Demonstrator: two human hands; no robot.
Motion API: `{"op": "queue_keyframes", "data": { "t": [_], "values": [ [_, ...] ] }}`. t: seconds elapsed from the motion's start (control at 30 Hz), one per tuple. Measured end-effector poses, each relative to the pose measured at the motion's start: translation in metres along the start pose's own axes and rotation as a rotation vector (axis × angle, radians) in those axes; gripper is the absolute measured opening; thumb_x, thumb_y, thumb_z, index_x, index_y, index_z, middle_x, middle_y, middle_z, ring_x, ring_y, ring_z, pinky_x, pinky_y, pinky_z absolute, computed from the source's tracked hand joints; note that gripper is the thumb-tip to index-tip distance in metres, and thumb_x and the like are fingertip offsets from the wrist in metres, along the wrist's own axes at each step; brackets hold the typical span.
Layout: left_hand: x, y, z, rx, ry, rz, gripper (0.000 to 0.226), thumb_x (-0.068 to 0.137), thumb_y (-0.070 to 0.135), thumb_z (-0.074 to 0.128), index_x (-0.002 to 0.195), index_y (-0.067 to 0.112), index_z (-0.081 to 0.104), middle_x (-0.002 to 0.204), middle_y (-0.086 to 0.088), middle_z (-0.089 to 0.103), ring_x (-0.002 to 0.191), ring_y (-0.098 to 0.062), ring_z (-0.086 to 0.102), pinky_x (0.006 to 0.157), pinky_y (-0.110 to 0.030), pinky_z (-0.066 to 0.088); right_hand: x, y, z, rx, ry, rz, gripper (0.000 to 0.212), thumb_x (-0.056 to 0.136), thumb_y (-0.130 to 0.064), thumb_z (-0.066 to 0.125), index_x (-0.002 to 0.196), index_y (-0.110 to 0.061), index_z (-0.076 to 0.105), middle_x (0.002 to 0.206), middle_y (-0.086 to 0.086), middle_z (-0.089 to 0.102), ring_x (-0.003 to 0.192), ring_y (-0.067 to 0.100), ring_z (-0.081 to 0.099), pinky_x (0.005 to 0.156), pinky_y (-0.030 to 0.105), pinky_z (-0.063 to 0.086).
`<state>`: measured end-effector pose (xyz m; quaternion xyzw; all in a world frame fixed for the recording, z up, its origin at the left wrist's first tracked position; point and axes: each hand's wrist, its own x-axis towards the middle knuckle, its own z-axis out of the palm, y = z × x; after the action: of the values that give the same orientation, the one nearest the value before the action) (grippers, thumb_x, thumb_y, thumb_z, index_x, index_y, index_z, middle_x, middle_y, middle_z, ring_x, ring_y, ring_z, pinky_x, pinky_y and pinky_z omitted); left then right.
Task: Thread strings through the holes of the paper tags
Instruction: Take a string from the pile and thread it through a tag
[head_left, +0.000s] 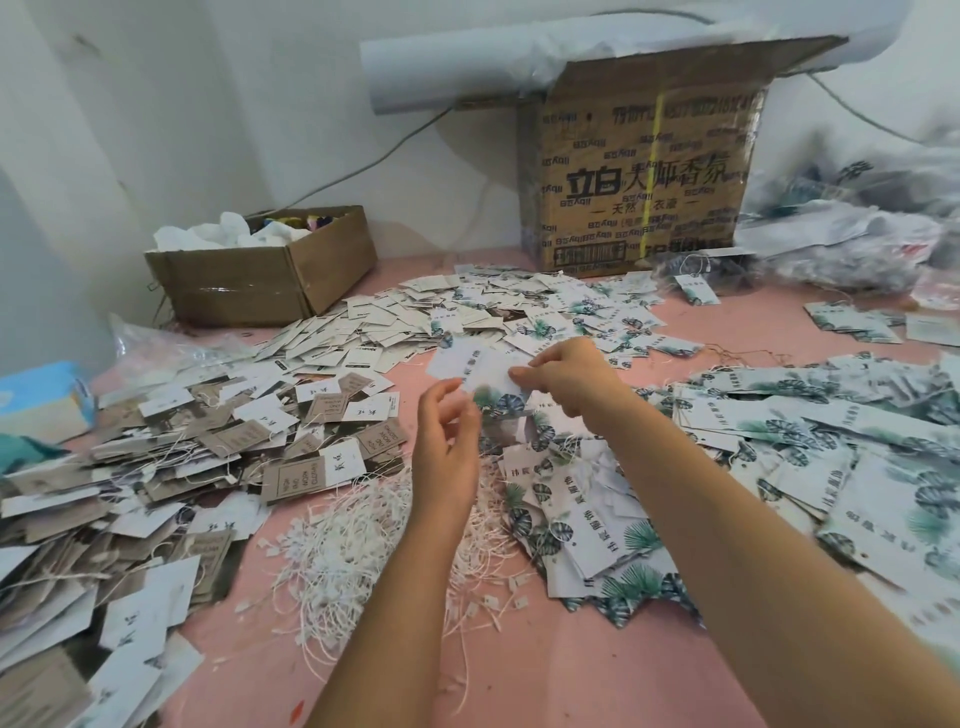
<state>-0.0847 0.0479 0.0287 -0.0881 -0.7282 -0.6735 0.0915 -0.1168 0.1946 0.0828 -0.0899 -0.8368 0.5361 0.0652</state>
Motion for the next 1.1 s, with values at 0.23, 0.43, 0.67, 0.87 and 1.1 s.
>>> {"op": "queue_keyframes", "data": {
  "t": [0.23, 0.43, 0.67, 0.87, 1.1],
  "values": [
    [0.006, -0.002, -0.002, -0.118, 0.175, 0.036, 0.015, 0.09, 0.02, 0.062, 0.095, 0.035, 0.061, 0.076, 0.012, 0.057, 0.049, 0.009, 0.044, 0.051, -0.005, 0.04, -0.002, 0.001, -0.003, -0.129, -0.127, 0.037, 0.034, 0.09, -0.036, 0.058, 0.078, -0.005, 0.066, 0.057, 0.002, 0.055, 0.04, 0.01, 0.04, 0.038, 0.018, 0.032],
    [0.006, -0.007, -0.003, -0.09, 0.177, -0.015, 0.021, 0.09, 0.005, 0.057, 0.091, 0.026, 0.061, 0.084, 0.013, 0.058, 0.046, 0.015, 0.046, 0.044, -0.004, 0.037, 0.018, 0.032, -0.01, -0.777, 0.073, 0.144, 0.047, 0.086, -0.05, 0.058, 0.067, -0.01, 0.042, 0.064, 0.003, 0.048, 0.063, 0.019, 0.05, 0.06, 0.028, 0.043],
    [0.003, -0.008, -0.003, -0.05, 0.129, 0.0, 0.025, 0.09, 0.005, 0.055, 0.088, 0.029, 0.06, 0.07, 0.01, 0.054, 0.038, 0.002, 0.037, 0.039, -0.013, 0.031, 0.022, 0.045, 0.0, -0.823, 0.069, 0.165, 0.043, 0.083, -0.05, 0.062, 0.083, -0.011, 0.045, 0.068, 0.001, 0.047, 0.075, 0.021, 0.054, 0.069, 0.03, 0.045],
    [0.001, -0.009, -0.005, -0.055, 0.126, -0.009, 0.024, 0.09, 0.006, 0.055, 0.088, 0.029, 0.061, 0.063, 0.013, 0.052, 0.041, 0.002, 0.036, 0.041, -0.015, 0.032, 0.023, 0.045, -0.002, -0.81, 0.12, 0.133, 0.03, 0.087, -0.034, 0.063, 0.083, -0.007, 0.051, 0.079, 0.005, 0.054, 0.075, 0.023, 0.055, 0.073, 0.035, 0.051],
    [-0.001, -0.009, -0.005, -0.063, 0.111, -0.014, 0.024, 0.089, 0.005, 0.056, 0.088, 0.029, 0.061, 0.065, 0.012, 0.054, 0.041, 0.002, 0.039, 0.041, -0.012, 0.033, 0.025, 0.047, -0.005, -0.735, 0.027, 0.174, 0.052, 0.073, -0.055, 0.07, 0.067, -0.012, 0.041, 0.065, 0.002, 0.048, 0.066, 0.02, 0.05, 0.061, 0.03, 0.041]
  ]
}}
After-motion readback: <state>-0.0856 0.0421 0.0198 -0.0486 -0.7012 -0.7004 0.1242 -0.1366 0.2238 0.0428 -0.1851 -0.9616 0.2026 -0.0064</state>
